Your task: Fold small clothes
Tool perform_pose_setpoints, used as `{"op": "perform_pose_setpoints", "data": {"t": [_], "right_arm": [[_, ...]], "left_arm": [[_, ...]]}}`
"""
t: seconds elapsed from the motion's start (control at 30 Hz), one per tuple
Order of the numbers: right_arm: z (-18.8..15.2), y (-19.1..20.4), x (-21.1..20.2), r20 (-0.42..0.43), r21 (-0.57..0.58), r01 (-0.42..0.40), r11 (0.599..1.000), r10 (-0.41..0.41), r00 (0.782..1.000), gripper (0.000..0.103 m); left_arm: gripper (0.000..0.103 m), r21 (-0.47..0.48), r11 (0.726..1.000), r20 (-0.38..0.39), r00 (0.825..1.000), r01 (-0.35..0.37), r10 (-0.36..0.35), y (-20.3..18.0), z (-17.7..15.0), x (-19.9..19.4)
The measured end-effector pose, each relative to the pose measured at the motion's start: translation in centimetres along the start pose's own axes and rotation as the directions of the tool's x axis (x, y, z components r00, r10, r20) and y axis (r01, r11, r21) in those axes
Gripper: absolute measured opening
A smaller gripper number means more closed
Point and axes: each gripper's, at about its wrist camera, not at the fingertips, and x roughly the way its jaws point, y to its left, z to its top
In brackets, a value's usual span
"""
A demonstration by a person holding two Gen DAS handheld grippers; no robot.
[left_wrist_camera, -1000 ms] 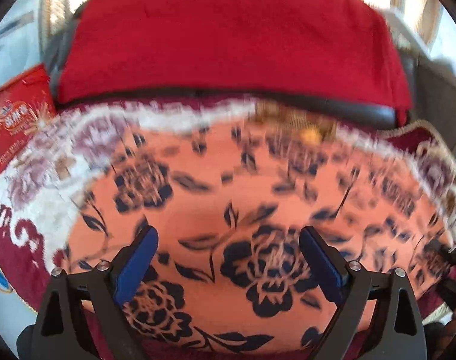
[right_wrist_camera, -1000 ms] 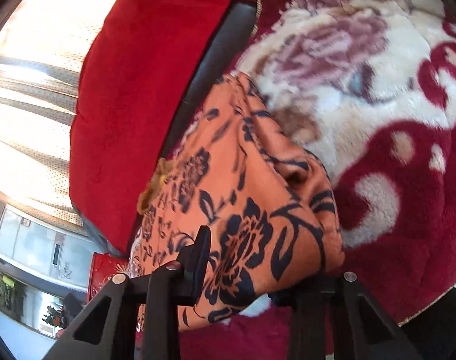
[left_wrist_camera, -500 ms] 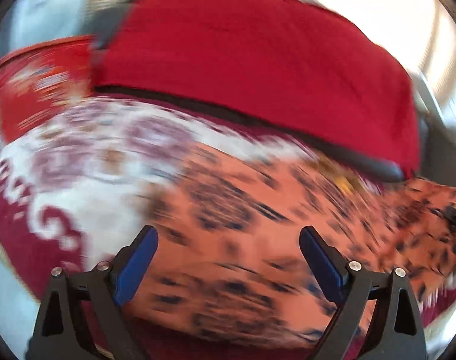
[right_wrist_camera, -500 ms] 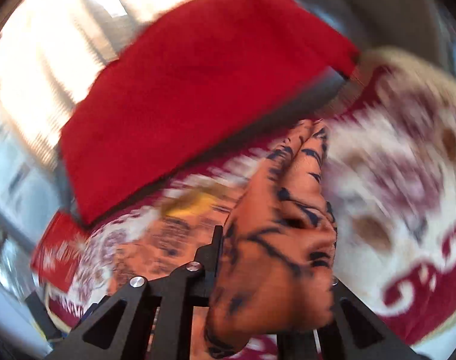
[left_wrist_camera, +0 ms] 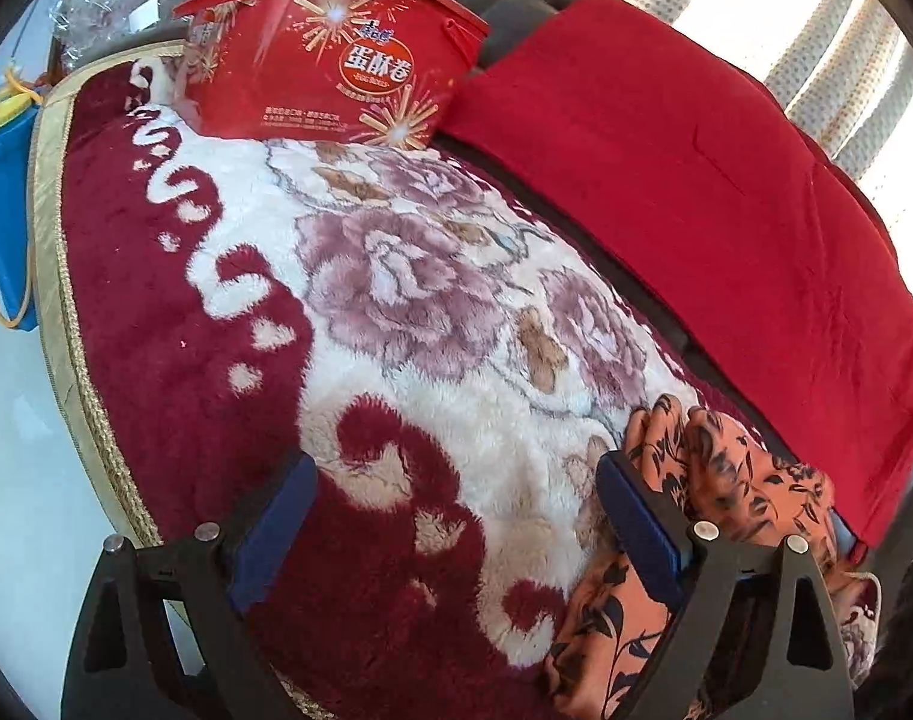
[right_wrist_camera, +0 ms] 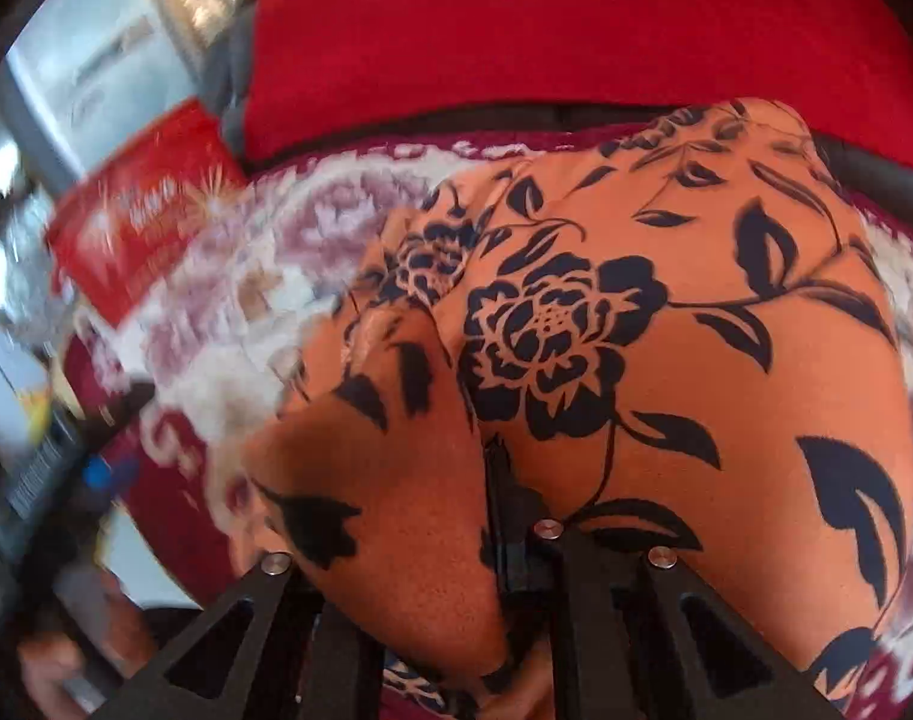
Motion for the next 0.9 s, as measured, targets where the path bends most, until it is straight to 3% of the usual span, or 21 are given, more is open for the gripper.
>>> {"op": "perform_pose_setpoints", "data": {"t": [0.13, 0.2, 0.27, 0.37, 0.43, 0.73, 0.77, 0.83, 0.87, 0.9], "right_arm": [[2.3, 2.5, -5.8, 0.148, -0.049, -0.028, 0.998, 0.035, 0.988, 0.012], [2.3, 3.7, -6.8, 0.181, -0.054, -0.063, 0.997, 0.072, 0.981, 0.012], [1.3, 4.8, -5.6, 0.156, -0.079, -0.069, 0.994, 0.081, 0.984, 0.012], [-1.2, 5.0, 0.6, 0.011, -0.084, -0.025, 0.996, 0.026, 1.0, 0.012], [-2.7, 4.3, 2.6, -0.035, -0.073, 0.006, 0.997, -0.009, 0.999, 0.012], [-3.0, 6.4, 2.1, 0.015, -0.21, 0.118, 0.971, -0.117, 0.993, 0.021], [-3.5, 6.5, 1.9, 0.028, -0.211, 0.111, 0.971, -0.108, 0.994, 0.027], [-4.4, 6.6, 1.1, 0.031, -0.228, 0.075, 0.971, -0.069, 0.997, 0.052], [-4.8, 6.8, 0.8, 0.031, -0.241, 0.048, 0.969, -0.041, 0.999, 0.077], [-5.3, 7.2, 0.2, 0.044, -0.26, 0.028, 0.965, -0.018, 0.999, 0.078]], "left_arm": [[0.094, -0.012, 1.0, -0.009, 1.0, 0.014, -0.014, 0.1, 0.1, -0.1], [0.094, -0.031, 0.999, -0.018, 1.0, 0.019, -0.019, 0.2, 0.1, 0.0], [0.094, -0.044, 0.999, -0.017, 1.0, 0.024, -0.025, 0.4, 0.2, 0.0], [0.094, -0.047, 0.999, -0.022, 0.999, 0.026, -0.027, 0.5, 0.2, 0.1], [0.094, -0.045, 0.999, -0.022, 0.999, 0.029, -0.03, 0.6, 0.2, 0.0], [0.094, -0.073, 0.996, -0.022, 0.998, 0.053, -0.055, 1.7, 0.6, -0.1], [0.094, -0.074, 0.995, -0.02, 0.998, 0.062, -0.064, 1.8, 0.7, -0.2], [0.094, -0.075, 0.995, -0.016, 0.997, 0.072, -0.074, 2.1, 0.8, -0.4], [0.094, -0.077, 0.994, -0.017, 0.997, 0.08, -0.082, 2.2, 0.8, -0.5], [0.094, -0.078, 0.993, -0.017, 0.995, 0.094, -0.095, 2.4, 0.9, -0.6]]}}
